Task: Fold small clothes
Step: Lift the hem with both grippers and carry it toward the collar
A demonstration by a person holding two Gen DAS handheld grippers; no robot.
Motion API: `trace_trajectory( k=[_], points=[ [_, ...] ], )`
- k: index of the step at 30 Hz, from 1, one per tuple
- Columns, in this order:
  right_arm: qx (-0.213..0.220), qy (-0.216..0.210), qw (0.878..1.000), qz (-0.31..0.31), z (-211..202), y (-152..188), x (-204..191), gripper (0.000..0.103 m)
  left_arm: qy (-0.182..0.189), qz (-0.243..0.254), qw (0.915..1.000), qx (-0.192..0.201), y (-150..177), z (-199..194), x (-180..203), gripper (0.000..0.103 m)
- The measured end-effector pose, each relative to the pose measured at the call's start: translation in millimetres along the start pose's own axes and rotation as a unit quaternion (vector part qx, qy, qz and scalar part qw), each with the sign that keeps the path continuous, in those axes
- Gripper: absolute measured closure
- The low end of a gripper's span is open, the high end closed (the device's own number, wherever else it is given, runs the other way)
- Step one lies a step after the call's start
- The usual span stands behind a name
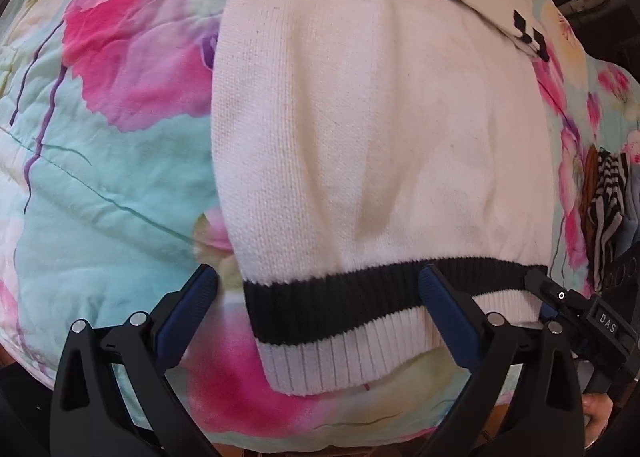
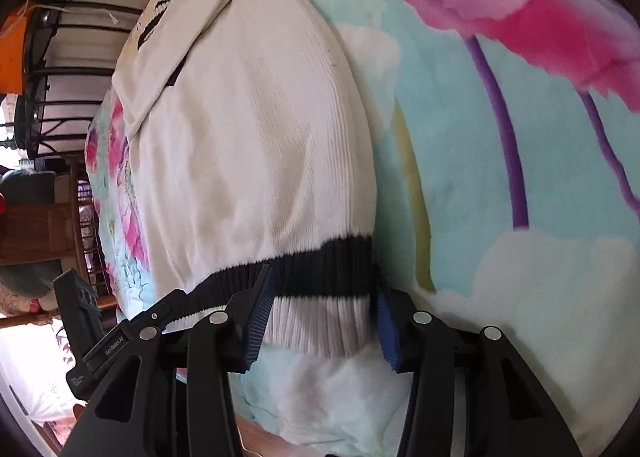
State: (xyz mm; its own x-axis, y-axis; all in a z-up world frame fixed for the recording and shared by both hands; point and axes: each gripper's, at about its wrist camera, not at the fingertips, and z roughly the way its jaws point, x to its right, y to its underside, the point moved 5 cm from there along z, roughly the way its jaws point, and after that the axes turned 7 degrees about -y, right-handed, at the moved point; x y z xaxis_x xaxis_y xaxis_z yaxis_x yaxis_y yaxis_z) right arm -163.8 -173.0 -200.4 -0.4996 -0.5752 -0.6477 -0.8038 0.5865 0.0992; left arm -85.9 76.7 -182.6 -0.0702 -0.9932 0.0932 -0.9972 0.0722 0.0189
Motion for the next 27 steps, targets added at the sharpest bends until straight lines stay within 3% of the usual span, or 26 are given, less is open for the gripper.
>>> trace_trajectory(
  k=[7,9,11,13,17,22,24,26,27],
  points=[
    [0.004,-0.016,0.999,0.028,-1,7,8,0.051,0.047,-0.049,0.9977,0.002,4,-2,-15,0.007],
    [0.004,-0.014,1.000,0.027,-3,7,9,0.051,0.052,-0.052,0.9973,0.010,4,-6,-15,0.020],
    [0.006,-0.014,1.000,0.026,-3,7,8,0.051,0.075,-0.054,0.9957,0.010,4,-9,-9,0.044],
    [0.010,-0.018,0.999,0.032,-3,7,9,0.051,0.104,-0.057,0.9929,0.006,6,-10,-1,0.050],
    [0.011,-0.021,0.999,0.034,-3,6,8,0.051,0.093,-0.057,0.9940,-0.004,10,-3,1,0.049],
    [0.010,-0.010,1.000,0.016,-1,8,8,0.051,0.146,-0.115,0.9825,-0.012,8,3,-11,0.041],
    [0.010,-0.001,1.000,0.005,1,9,5,0.051,0.144,-0.116,0.9827,-0.010,9,3,-11,0.043],
    [0.011,0.013,1.000,-0.013,1,10,2,0.055,0.106,-0.094,0.9899,-0.002,10,1,-10,0.066],
    [0.016,0.021,0.999,-0.019,1,11,0,0.069,0.090,-0.084,0.9925,0.002,10,1,-8,0.070]
  ],
)
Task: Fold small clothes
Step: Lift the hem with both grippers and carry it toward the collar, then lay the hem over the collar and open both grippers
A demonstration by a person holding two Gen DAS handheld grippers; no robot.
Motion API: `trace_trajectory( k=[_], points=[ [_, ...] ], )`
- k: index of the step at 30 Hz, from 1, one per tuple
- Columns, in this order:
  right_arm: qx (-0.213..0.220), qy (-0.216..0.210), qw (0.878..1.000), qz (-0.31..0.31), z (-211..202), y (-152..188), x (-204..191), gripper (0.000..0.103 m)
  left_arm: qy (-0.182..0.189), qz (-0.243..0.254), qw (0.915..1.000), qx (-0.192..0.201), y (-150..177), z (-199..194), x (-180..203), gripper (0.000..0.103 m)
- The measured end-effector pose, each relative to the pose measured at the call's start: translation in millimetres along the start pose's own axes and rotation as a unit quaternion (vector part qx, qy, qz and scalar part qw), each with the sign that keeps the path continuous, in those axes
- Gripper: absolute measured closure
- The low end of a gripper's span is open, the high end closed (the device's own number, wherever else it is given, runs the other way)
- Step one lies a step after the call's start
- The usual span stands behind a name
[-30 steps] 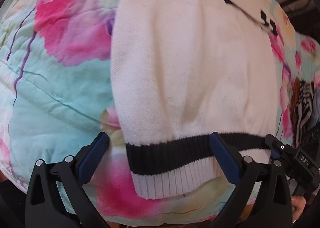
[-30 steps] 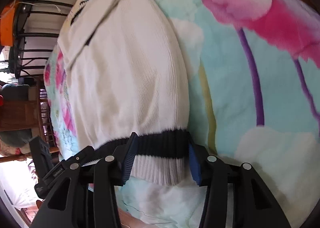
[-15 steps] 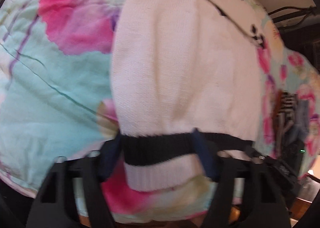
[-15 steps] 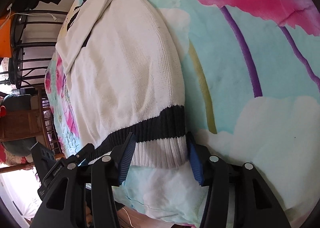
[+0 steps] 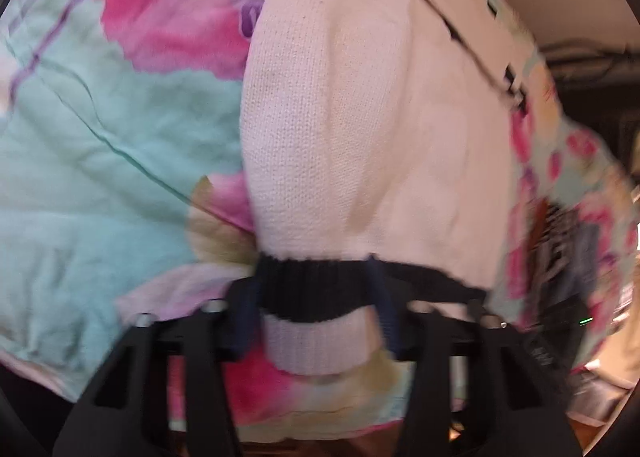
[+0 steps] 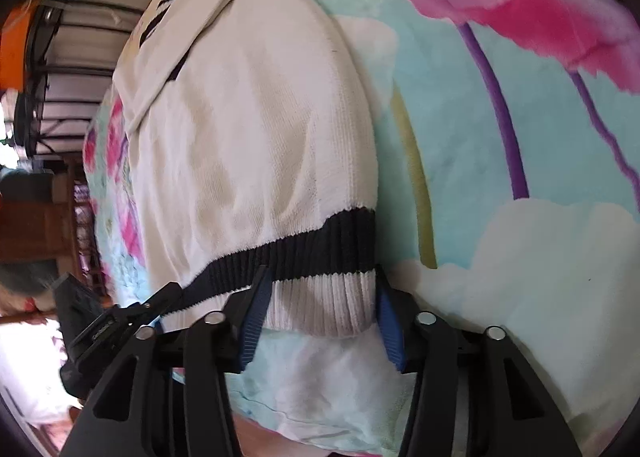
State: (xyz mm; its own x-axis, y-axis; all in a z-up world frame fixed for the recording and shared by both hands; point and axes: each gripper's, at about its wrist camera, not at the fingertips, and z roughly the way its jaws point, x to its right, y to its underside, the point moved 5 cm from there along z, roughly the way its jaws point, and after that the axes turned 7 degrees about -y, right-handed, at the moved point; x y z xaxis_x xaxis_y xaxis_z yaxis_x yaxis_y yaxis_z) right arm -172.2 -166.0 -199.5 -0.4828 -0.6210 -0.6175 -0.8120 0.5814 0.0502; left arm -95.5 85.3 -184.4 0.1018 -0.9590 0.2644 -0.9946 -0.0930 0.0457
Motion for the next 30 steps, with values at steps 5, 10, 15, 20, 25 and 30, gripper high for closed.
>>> trace_trajectory(
  k=[5,10,15,20,25,30],
  points=[
    [0.011,-0.032,0.999,0.009,-10,-4,-6,0.084,0.000,0.020,0.9995,0.023,-3,-11,13,0.085],
    [0.029,-0.061,0.998,-0.007,-25,-13,-25,0.084,0.014,0.028,0.9983,0.050,-11,-32,18,0.085],
    [0.051,-0.088,0.995,-0.026,-55,-32,-47,0.084,0.034,0.033,0.9954,0.084,-28,-61,32,0.085],
    [0.091,-0.118,0.987,-0.062,-95,-71,-80,0.084,0.044,0.059,0.9902,0.118,-52,-91,53,0.084],
    [0.078,-0.169,0.982,-0.018,-95,-105,-102,0.085,0.016,0.087,0.9835,0.157,-88,-109,70,0.084],
    [0.106,-0.153,0.982,-0.035,-99,-137,-122,0.086,0.034,0.076,0.9824,0.167,-127,-113,74,0.084]
  ],
)
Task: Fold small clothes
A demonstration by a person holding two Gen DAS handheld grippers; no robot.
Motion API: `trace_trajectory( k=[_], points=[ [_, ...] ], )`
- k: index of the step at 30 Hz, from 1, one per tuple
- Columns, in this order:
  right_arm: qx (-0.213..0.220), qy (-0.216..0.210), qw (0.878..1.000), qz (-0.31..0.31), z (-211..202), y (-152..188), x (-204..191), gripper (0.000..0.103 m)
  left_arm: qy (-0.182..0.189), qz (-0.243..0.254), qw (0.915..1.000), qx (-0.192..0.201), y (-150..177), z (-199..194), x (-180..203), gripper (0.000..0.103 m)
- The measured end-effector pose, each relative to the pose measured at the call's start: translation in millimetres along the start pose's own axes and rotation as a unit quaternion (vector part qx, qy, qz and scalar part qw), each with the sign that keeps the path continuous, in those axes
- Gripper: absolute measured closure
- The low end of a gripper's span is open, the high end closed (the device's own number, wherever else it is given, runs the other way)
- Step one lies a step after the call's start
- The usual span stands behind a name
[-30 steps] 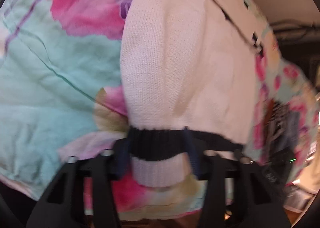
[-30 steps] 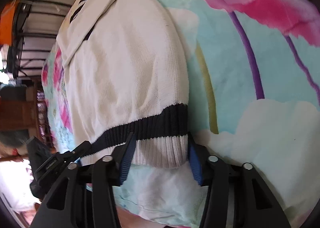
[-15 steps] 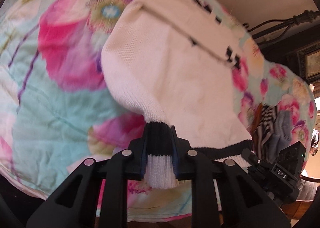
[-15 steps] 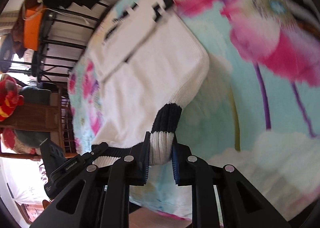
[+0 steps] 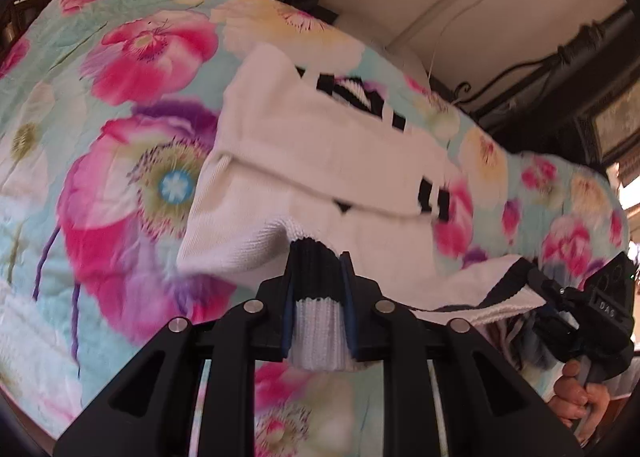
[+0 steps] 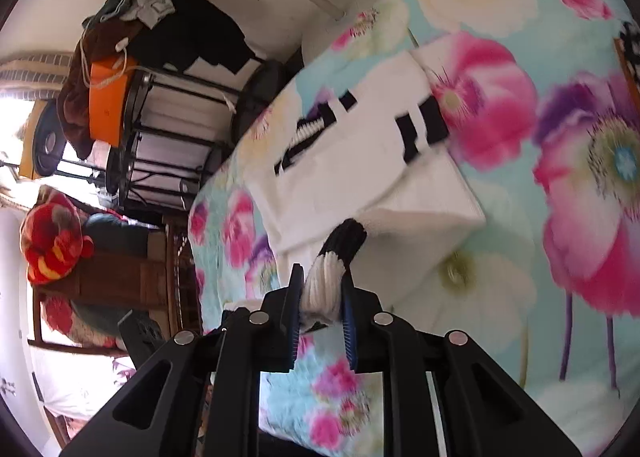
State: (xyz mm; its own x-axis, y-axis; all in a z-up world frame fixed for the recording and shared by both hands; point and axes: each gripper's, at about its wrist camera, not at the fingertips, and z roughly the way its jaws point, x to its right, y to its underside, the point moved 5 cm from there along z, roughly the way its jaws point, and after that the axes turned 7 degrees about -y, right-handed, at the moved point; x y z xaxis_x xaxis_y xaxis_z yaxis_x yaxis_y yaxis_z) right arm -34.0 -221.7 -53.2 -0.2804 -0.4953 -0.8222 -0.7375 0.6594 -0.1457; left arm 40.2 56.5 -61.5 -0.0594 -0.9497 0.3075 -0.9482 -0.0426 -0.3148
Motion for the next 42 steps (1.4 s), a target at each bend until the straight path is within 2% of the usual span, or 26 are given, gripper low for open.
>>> trace_trajectory(
  k=[5,11,17,24,31,33,34,35,36,37,39,42],
  points=[
    [0.009,0.010,1.000,0.000,20,-28,-9,0.086,-0.016,0.014,0.9994,0.025,-38,14,9,0.084],
    [0.042,0.024,0.999,-0.016,50,-75,-22,0.086,0.001,-0.020,0.9990,0.040,-87,33,6,0.084],
    [0.073,0.040,0.996,-0.028,86,-123,-26,0.086,-0.016,-0.015,0.9980,0.060,-134,56,14,0.084],
    [0.075,0.063,0.995,-0.012,127,-163,-1,0.086,-0.028,-0.016,0.9983,0.048,-168,100,14,0.084],
    [0.071,0.081,0.994,-0.003,157,-186,24,0.086,-0.032,-0.005,0.9984,0.046,-187,132,14,0.082],
    [0.064,0.076,0.995,-0.004,164,-190,27,0.084,-0.030,-0.010,0.9986,0.042,-191,136,11,0.077],
    [0.060,0.073,0.996,0.003,165,-192,31,0.081,-0.028,-0.018,0.9984,0.044,-194,135,7,0.064],
    [0.059,0.071,0.996,0.013,165,-193,34,0.076,-0.033,-0.026,0.9977,0.053,-198,130,2,0.041],
    [0.062,0.065,0.996,0.030,162,-195,38,0.060,-0.038,-0.034,0.9967,0.064,-201,125,-2,0.031],
    [0.070,0.064,0.995,0.038,158,-196,40,0.057,-0.046,-0.049,0.9942,0.084,-207,115,-9,0.022],
    [0.091,0.060,0.993,0.033,146,-201,38,0.057,-0.037,-0.070,0.9917,0.102,-215,101,-18,0.022],
    [0.114,0.059,0.991,0.023,133,-204,32,0.059,-0.011,-0.091,0.9907,0.101,-218,89,-24,0.022]
  ],
)
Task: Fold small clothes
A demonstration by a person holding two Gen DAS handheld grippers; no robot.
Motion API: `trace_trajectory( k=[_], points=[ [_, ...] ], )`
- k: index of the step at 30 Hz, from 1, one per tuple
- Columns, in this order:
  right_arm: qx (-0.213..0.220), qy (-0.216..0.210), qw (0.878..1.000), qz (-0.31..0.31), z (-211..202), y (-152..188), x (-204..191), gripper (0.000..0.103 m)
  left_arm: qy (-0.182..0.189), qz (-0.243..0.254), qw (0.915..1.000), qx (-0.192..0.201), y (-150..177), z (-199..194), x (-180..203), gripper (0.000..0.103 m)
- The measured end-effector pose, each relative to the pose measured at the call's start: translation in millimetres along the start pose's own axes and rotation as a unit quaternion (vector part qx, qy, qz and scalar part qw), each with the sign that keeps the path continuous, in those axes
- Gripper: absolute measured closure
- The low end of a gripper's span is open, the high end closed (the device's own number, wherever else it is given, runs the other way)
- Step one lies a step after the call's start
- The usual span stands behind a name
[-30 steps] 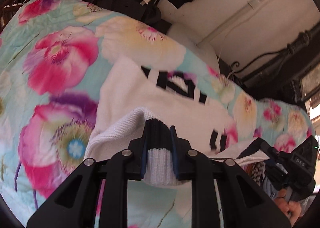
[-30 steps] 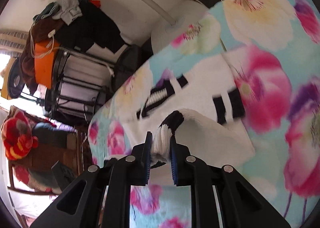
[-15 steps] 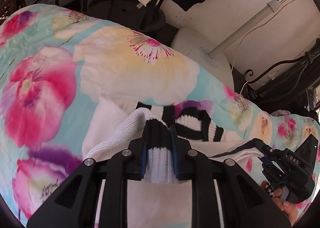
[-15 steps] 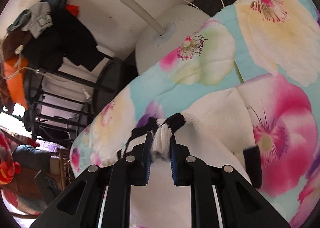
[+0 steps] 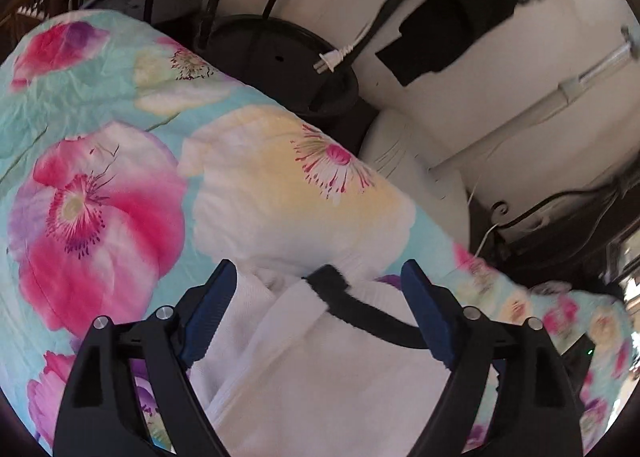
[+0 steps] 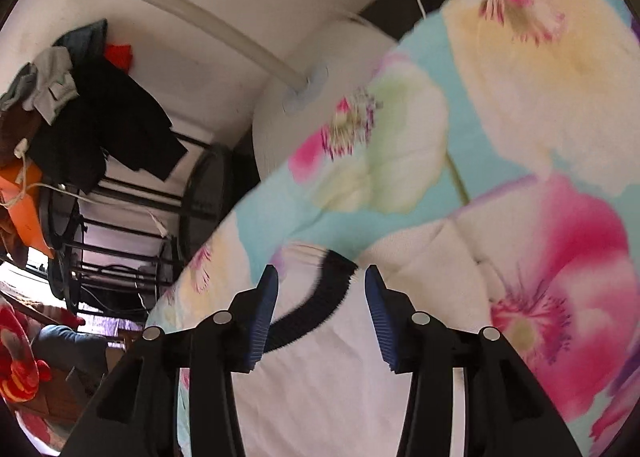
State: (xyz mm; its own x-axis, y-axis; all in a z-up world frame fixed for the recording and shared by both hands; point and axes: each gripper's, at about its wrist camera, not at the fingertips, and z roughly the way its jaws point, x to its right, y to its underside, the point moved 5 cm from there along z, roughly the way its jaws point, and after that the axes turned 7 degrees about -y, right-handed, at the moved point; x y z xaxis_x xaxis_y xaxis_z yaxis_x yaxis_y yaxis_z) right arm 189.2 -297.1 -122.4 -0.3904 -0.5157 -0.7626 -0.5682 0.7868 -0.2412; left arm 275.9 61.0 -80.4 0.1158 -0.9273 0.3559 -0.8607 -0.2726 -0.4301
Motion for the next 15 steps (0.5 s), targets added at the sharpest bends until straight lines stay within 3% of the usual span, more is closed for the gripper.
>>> trace_trajectory(
  k=[3,8,12,15],
  points=[
    [-0.005,-0.008,1.000,-0.014,0,5,-6,0.070,0.009,0.011,0.9998,-0.012,9,1,6,0.022],
    [-0.042,0.006,0.995,-0.088,14,30,-23,0.075,0.008,0.105,0.9922,-0.067,47,26,43,0.022],
    [-0.078,0.006,0.991,-0.112,34,46,-26,0.075,-0.021,0.173,0.9804,-0.092,72,52,60,0.022],
    [-0.100,0.022,0.989,-0.109,51,52,-14,0.075,-0.056,0.173,0.9785,-0.097,72,70,49,0.022]
  ],
)
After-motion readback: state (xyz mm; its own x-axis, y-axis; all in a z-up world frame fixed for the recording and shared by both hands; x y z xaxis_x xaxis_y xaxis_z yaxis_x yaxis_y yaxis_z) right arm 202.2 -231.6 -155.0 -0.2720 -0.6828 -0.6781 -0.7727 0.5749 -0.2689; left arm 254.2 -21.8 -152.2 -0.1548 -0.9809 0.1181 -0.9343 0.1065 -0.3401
